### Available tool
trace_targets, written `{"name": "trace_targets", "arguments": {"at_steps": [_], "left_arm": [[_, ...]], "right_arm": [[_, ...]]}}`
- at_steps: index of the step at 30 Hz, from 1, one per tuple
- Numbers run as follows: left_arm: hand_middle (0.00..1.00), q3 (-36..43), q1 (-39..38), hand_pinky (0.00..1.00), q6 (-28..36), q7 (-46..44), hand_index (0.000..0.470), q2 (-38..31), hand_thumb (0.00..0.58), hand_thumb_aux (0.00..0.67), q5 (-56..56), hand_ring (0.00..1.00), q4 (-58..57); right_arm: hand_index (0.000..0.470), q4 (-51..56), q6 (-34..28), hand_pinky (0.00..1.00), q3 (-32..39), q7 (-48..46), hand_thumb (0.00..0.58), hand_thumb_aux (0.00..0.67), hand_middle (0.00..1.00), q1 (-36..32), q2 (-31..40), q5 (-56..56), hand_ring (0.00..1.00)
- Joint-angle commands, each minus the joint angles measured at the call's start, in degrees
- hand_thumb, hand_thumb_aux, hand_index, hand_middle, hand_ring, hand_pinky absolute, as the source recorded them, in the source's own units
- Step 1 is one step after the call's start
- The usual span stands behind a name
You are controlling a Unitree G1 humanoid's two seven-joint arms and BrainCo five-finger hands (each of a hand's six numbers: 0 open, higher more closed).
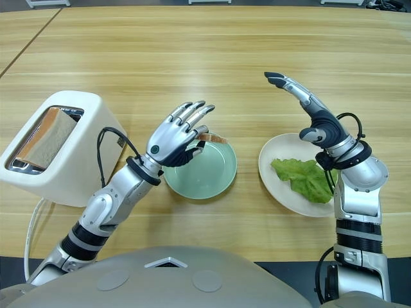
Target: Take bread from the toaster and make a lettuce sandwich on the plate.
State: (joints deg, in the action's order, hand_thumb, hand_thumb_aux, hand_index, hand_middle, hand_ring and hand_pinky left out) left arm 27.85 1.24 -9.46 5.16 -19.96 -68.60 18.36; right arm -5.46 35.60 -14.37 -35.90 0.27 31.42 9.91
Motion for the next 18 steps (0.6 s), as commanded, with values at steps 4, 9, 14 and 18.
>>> {"name": "trace_targets", "arguments": {"at_steps": [4, 9, 14, 18], "left_arm": [[0.0, 3.5, -2.6, 0.0, 0.7, 3.0, 0.47, 0.2, 0.58, 0.67, -4.1, 0.0, -3.2], [0.0, 4.1, -6.9, 0.0, 2.2, 2.2, 0.1, 0.0, 0.22, 0.142, -3.7, 0.0, -3.4], [0.0, 3.8, -11.3, 0.0, 4.2, 1.1, 0.0, -0.2, 0.0, 0.0, -4.0, 0.0, -0.5], [0.0, 2.6, -13.2, 0.0, 5.0, -0.1, 0.0, -0.6, 0.0, 0.0, -3.4, 0.0, 2.3]], "right_arm": [[0.0, 0.3, -0.1, 0.0, 0.6, 0.2, 0.0, 0.0, 0.0, 1.7, 2.5, -3.1, 0.0], [0.0, 8.5, 4.2, 0.0, -3.8, 2.2, 0.0, 0.0, 0.0, 4.1, 9.0, -12.7, 0.0], [0.0, 17.1, 10.5, 0.0, -4.1, 9.8, 0.0, 0.0, 0.0, 8.0, 19.7, -35.8, 0.0], [0.0, 26.1, 9.9, 0.0, 1.1, 19.0, 0.0, 0.0, 0.0, 8.9, 27.0, -52.1, 0.0]]}}
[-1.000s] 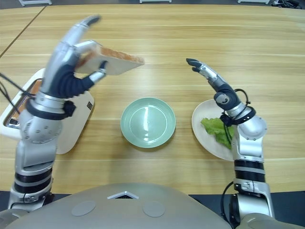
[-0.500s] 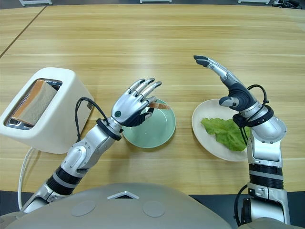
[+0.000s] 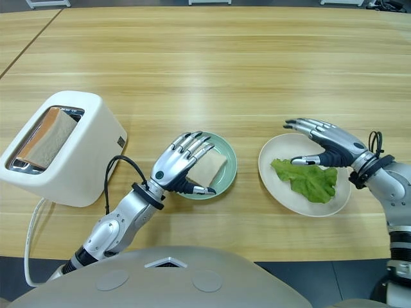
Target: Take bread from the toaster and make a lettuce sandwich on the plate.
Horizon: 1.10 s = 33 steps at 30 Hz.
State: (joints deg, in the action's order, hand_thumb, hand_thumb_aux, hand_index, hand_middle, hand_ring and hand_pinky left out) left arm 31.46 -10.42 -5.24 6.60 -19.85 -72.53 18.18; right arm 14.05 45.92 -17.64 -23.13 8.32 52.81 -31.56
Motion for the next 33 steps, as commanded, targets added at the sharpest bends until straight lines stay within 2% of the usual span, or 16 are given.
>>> {"name": "trace_targets", "arguments": {"at_steps": [1, 5, 10, 11, 12, 13, 14, 15, 19, 21, 22, 27, 30, 33], "left_arm": [[0.0, -1.3, -1.8, 0.0, 0.8, -1.8, 0.0, -0.8, 0.0, 0.0, 0.6, 0.0, 3.2], [0.0, -3.8, -4.1, 0.0, 0.6, -2.8, 0.0, -1.2, 0.0, 0.0, 4.5, 0.0, 7.6], [0.0, -10.4, -8.1, 0.0, -0.4, -4.4, 0.0, 0.3, 0.0, 0.0, 21.8, 0.0, 13.0], [0.0, -11.9, -8.9, 0.0, -0.5, -4.9, 0.0, 0.7, 0.0, 0.0, 25.7, 0.0, 13.9], [0.0, -13.4, -9.7, 0.0, -0.7, -5.3, 0.0, 1.0, 0.0, 0.0, 29.2, 0.0, 14.5], [0.0, -14.6, -10.4, 0.0, -0.9, -5.6, 0.0, 1.1, 0.0, 0.0, 31.7, 0.0, 14.9], [0.0, -15.7, -10.9, 0.0, -1.2, -5.7, 0.0, 1.1, 0.0, 0.0, 33.4, 0.0, 15.1], [0.0, -16.5, -11.2, 0.0, -1.5, -5.7, 0.0, 1.0, 0.0, 0.0, 34.3, 0.0, 15.2], [0.0, -18.1, -12.0, 0.0, -2.3, -5.9, 0.013, 1.0, 0.031, 0.018, 35.6, 0.0, 14.9], [0.0, -18.5, -12.2, 0.0, -2.5, -5.9, 0.031, 1.2, 0.075, 0.045, 35.6, 0.0, 14.9], [0.0, -18.8, -12.3, 0.0, -2.7, -5.8, 0.028, 1.2, 0.066, 0.039, 35.5, 0.0, 14.8], [0.0, -20.5, -12.8, 0.0, -3.3, -5.7, 0.042, 1.2, 0.1, 0.06, 36.1, 0.0, 14.7], [0.0, -21.7, -13.2, 0.0, -3.7, -5.6, 0.052, 1.4, 0.12, 0.074, 36.9, 0.0, 14.6], [0.0, -22.5, -13.1, 0.0, -4.1, -5.6, 0.059, 2.0, 0.136, 0.084, 38.5, 0.0, 13.9]], "right_arm": [[0.0, 8.1, -0.5, 0.0, 5.7, 7.8, 0.0, 0.0, 0.0, 0.9, 6.4, -12.2, 0.0], [0.0, 10.3, -0.6, 0.0, 9.7, 12.2, 0.0, 0.0, 0.0, 0.3, 7.7, -14.6, 0.0], [0.004, 11.3, -2.6, 0.0, 14.9, 16.3, 0.009, 0.005, 0.0, -1.2, 8.5, -18.1, 0.0], [0.168, 11.2, -2.7, 0.0, 15.8, 16.8, 0.34, 0.239, 0.0, -1.5, 8.4, -18.1, 0.0], [0.262, 10.9, -2.8, 0.0, 16.6, 17.2, 0.466, 0.373, 0.0, -1.8, 8.3, -18.0, 0.0], [0.369, 10.7, -2.9, 0.0, 17.3, 17.7, 0.553, 0.525, 0.0, -2.0, 8.2, -17.7, 0.0], [0.413, 10.4, -2.9, 0.0, 17.8, 18.3, 0.571, 0.589, 0.0, -2.3, 8.2, -17.4, 0.0], [0.47, 9.9, -2.9, 0.0, 18.2, 19.2, 0.58, 0.67, 0.0, -2.6, 8.2, -17.1, 0.0], [0.47, 8.2, -2.7, 0.0, 19.1, 21.4, 0.58, 0.67, 0.0, -3.6, 7.9, -15.8, 0.0], [0.47, 6.9, -2.8, 0.0, 19.1, 21.8, 0.58, 0.67, 0.0, -3.8, 7.7, -14.7, 0.0], [0.47, 6.5, -2.9, 0.0, 19.1, 22.0, 0.58, 0.67, 0.0, -3.8, 7.7, -14.3, 0.0], [0.47, 3.4, -3.0, 0.0, 17.7, 23.5, 0.58, 0.67, 0.0, -4.1, 7.5, -11.3, 0.0], [0.47, -1.5, -1.9, 0.0, 17.1, 20.4, 0.58, 0.67, 0.0, -5.1, 7.6, -5.0, 0.0], [0.47, -7.2, -0.4, 0.0, 20.1, 14.3, 0.58, 0.67, 0.0, -9.5, 7.0, 1.1, 0.0]]}}
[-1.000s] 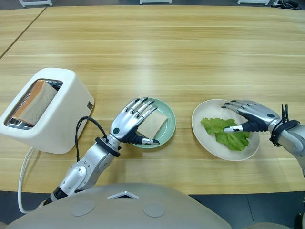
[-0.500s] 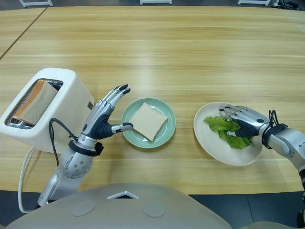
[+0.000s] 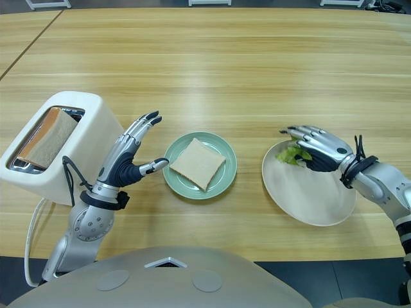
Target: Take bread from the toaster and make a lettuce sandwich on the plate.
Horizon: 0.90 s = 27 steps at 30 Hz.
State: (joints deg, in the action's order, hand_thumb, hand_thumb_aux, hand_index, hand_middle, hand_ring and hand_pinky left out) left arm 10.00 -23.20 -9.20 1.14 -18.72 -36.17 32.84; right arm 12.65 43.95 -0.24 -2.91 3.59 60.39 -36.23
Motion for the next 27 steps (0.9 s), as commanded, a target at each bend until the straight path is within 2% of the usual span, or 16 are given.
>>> {"name": "trace_targets", "arguments": {"at_steps": [1, 4, 5, 10, 11, 12, 13, 16, 18, 20, 22, 24, 25, 26, 27], "left_arm": [[0.0, -1.3, -0.3, 0.0, -0.4, -0.1, 0.053, 1.1, 0.124, 0.076, 2.7, 0.0, -1.1], [0.0, -1.8, 0.0, 0.0, -1.2, 0.0, 0.05, 1.7, 0.116, 0.071, 4.1, 0.0, -2.2], [0.0, -2.0, 0.1, 0.0, -1.5, 0.1, 0.028, 1.8, 0.066, 0.039, 4.3, 0.0, -2.6], [0.0, -1.6, 0.7, 0.0, -2.7, 0.1, 0.035, 2.6, 0.083, 0.05, 5.4, 0.0, -4.2], [0.0, -1.6, 0.8, 0.0, -3.0, 0.0, 0.017, 2.6, 0.04, 0.024, 5.5, 0.0, -4.4], [0.0, -1.5, 1.0, 0.0, -3.2, -0.1, 0.007, 2.6, 0.018, 0.011, 5.7, 0.0, -4.7], [0.0, -1.5, 1.2, 0.0, -3.3, -0.2, 0.013, 2.6, 0.031, 0.018, 5.8, 0.0, -4.9], [0.0, -1.1, 1.5, 0.0, -3.7, -0.4, 0.004, 2.8, 0.009, 0.005, 5.9, 0.0, -5.6], [0.0, -0.7, 1.4, 0.0, -3.9, -0.6, 0.009, 2.9, 0.023, 0.013, 5.8, 0.0, -5.7], [0.0, -0.5, 1.3, 0.0, -4.1, -0.8, 0.007, 3.0, 0.018, 0.011, 5.7, 0.0, -5.9], [0.0, -0.5, 1.1, 0.0, -4.2, -0.9, 0.002, 3.0, 0.005, 0.003, 5.7, 0.0, -6.0], [0.0, -0.5, 0.8, 0.0, -4.3, -1.0, 0.0, 3.0, 0.0, 0.0, 5.7, 0.0, -6.0], [0.0, -0.4, 0.7, 0.0, -4.4, -1.0, 0.0, 2.9, 0.0, 0.0, 5.6, 0.0, -6.1], [0.0, -0.5, 0.6, 0.0, -4.5, -1.1, 0.0, 2.9, 0.0, 0.0, 5.6, 0.0, -6.2], [0.0, -0.5, 0.5, 0.0, -4.6, -1.1, 0.0, 2.8, 0.0, 0.0, 5.6, 0.0, -6.3]], "right_arm": [[0.47, -7.4, 2.0, 0.0, 4.5, -8.5, 0.58, 0.67, 0.0, -7.3, -1.4, 7.5, 0.0], [0.47, -9.9, 3.5, 0.0, 11.8, -16.7, 0.58, 0.67, 0.0, -16.5, -5.4, 12.1, 0.0], [0.47, -9.7, 3.9, 0.0, 14.0, -19.1, 0.58, 0.67, 0.0, -19.1, -6.9, 13.3, 0.0], [0.47, -2.1, 7.4, 0.0, 25.1, -27.0, 0.58, 0.67, 0.0, -30.8, -17.1, 9.6, 0.0], [0.47, -0.3, 8.1, 0.0, 26.6, -27.0, 0.58, 0.67, 0.0, -32.3, -19.0, 7.5, 0.0], [0.47, 1.3, 8.7, 0.0, 27.9, -26.3, 0.58, 0.67, 0.0, -33.5, -20.8, 4.8, 0.0], [0.47, 2.7, 9.0, 0.0, 28.7, -25.6, 0.58, 0.67, 0.0, -34.5, -22.4, 2.8, 0.0], [0.47, 6.5, 9.7, 0.0, 30.7, -22.9, 0.58, 0.67, 0.0, -36.2, -26.1, -2.1, 0.0], [0.47, 8.3, 9.6, 0.0, 31.6, -19.2, 0.58, 0.67, 0.0, -36.9, -28.0, -6.9, 0.0], [0.442, 9.6, 9.3, 0.0, 32.1, -14.5, 0.578, 0.631, 0.0, -37.6, -29.3, -11.4, 0.0], [0.466, 10.1, 8.6, 0.0, 32.2, -10.8, 0.58, 0.665, 0.0, -38.0, -30.0, -14.5, 0.0], [0.429, 10.0, 8.4, 0.0, 32.0, -8.5, 0.576, 0.612, 0.0, -38.2, -30.2, -15.8, 0.0], [0.367, 9.7, 8.5, 0.0, 31.9, -7.7, 0.552, 0.523, 0.0, -38.2, -30.2, -15.8, 0.0], [0.256, 9.4, 8.6, 0.0, 31.7, -7.1, 0.46, 0.365, 0.0, -38.2, -30.2, -15.6, 0.0], [0.0, 9.2, 8.6, 0.0, 31.6, -6.7, 0.0, 0.0, 0.0, -38.2, -30.1, -15.6, 0.0]]}}
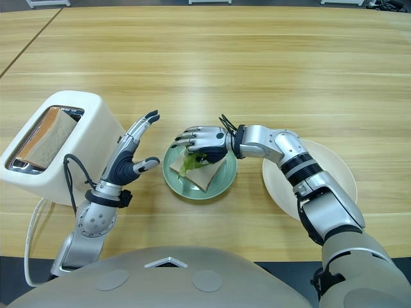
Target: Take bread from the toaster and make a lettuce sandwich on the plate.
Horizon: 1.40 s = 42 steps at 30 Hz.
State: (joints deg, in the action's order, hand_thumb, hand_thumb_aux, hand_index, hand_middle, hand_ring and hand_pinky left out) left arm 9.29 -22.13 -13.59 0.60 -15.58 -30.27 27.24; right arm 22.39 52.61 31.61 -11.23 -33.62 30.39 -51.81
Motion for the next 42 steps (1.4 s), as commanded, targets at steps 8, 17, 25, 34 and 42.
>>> {"name": "trace_targets", "arguments": {"at_steps": [8, 17, 25, 34, 42], "left_arm": [[0.0, -0.1, -1.5, 0.0, -1.2, -1.9, 0.0, -0.9, 0.0, 0.0, -0.2, 0.0, 1.9], [0.0, -17.7, -4.3, 0.0, 2.4, -6.3, 0.0, -4.2, 0.0, 0.0, 5.4, 0.0, 20.3], [0.0, -45.5, -5.0, 0.0, 4.2, -8.0, 0.0, -12.8, 0.0, 0.0, -4.3, 0.0, 18.2], [0.0, -45.0, -9.1, 0.0, 6.9, -8.0, 0.0, -10.8, 0.0, 0.0, -12.1, 0.0, 5.6], [0.0, -39.1, -9.3, 0.0, 7.4, -9.1, 0.334, -10.1, 0.531, 0.476, -10.1, 0.0, 3.4]], "right_arm": [[0.0, -6.9, -1.1, 0.0, -6.1, 3.6, 0.0, 0.0, 0.0, 0.7, 4.0, 4.6, 0.0], [0.0, -16.2, -2.5, 0.0, -10.8, 0.4, 0.0, 0.0, 0.0, 10.4, 9.4, 12.2, 0.0], [0.0, -29.0, -6.4, 0.0, -19.5, -2.0, 0.0, 0.0, 0.0, 27.1, 13.4, 27.6, 0.0], [0.0, -32.6, -9.2, 0.0, -22.6, -5.1, 0.0, 0.0, 0.0, 33.2, 12.7, 32.4, 0.0], [0.0, -31.7, -8.9, 0.0, -23.0, -6.1, 0.0, 0.0, 0.0, 33.1, 11.5, 31.3, 0.0]]}}
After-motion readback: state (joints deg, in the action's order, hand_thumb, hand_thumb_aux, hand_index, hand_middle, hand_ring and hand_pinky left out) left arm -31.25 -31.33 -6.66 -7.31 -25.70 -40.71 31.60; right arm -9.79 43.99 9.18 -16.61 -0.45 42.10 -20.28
